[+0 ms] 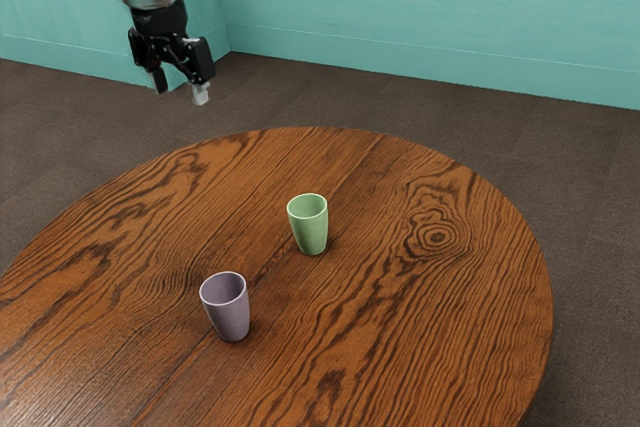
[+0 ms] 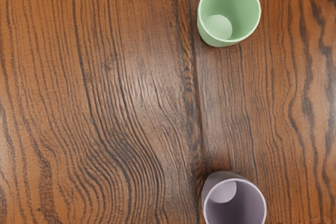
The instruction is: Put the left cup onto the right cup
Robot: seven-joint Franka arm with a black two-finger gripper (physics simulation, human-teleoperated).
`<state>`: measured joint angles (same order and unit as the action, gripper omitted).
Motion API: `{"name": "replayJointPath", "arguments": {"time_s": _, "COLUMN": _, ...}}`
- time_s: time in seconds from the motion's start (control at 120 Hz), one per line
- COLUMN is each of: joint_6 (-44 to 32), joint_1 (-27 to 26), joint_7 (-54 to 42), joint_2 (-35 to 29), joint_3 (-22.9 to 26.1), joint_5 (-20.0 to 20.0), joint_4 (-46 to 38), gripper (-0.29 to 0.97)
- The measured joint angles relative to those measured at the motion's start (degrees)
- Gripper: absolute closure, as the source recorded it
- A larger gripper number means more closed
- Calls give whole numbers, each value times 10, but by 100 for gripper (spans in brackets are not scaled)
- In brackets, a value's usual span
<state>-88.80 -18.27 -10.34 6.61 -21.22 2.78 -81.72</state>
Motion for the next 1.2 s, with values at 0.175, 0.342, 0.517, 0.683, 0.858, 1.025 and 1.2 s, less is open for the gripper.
{"name": "replayJointPath", "arguments": {"time_s": 0.175, "joint_6": -29, "joint_1": -3, "joint_7": -8, "joint_2": -14, "joint_3": 25, "joint_5": -3, "joint_4": -32, "gripper": 2}}
{"name": "replayJointPath", "arguments": {"time_s": 0.342, "joint_6": -63, "joint_1": 5, "joint_7": -16, "joint_2": -42, "joint_3": 26, "joint_5": -4, "joint_4": -109, "gripper": 2}}
{"name": "replayJointPath", "arguments": {"time_s": 0.517, "joint_6": -111, "joint_1": 24, "joint_7": -15, "joint_2": -94, "joint_3": 43, "joint_5": -4, "joint_4": -226, "gripper": 2}}
{"name": "replayJointPath", "arguments": {"time_s": 0.683, "joint_6": -160, "joint_1": 13, "joint_7": -7, "joint_2": -112, "joint_3": 64, "joint_5": -4, "joint_4": -307, "gripper": 2}}
{"name": "replayJointPath", "arguments": {"time_s": 0.858, "joint_6": -215, "joint_1": 11, "joint_7": 5, "joint_2": -127, "joint_3": 91, "joint_5": -2, "joint_4": -362, "gripper": 2}}
{"name": "replayJointPath", "arguments": {"time_s": 1.025, "joint_6": -259, "joint_1": 13, "joint_7": 21, "joint_2": -160, "joint_3": 102, "joint_5": 1, "joint_4": -428, "gripper": 2}}
{"name": "replayJointPath", "arguments": {"time_s": 1.2, "joint_6": -297, "joint_1": 22, "joint_7": 37, "joint_2": -172, "joint_3": 104, "joint_5": 5, "joint_4": -498, "gripper": 2}}
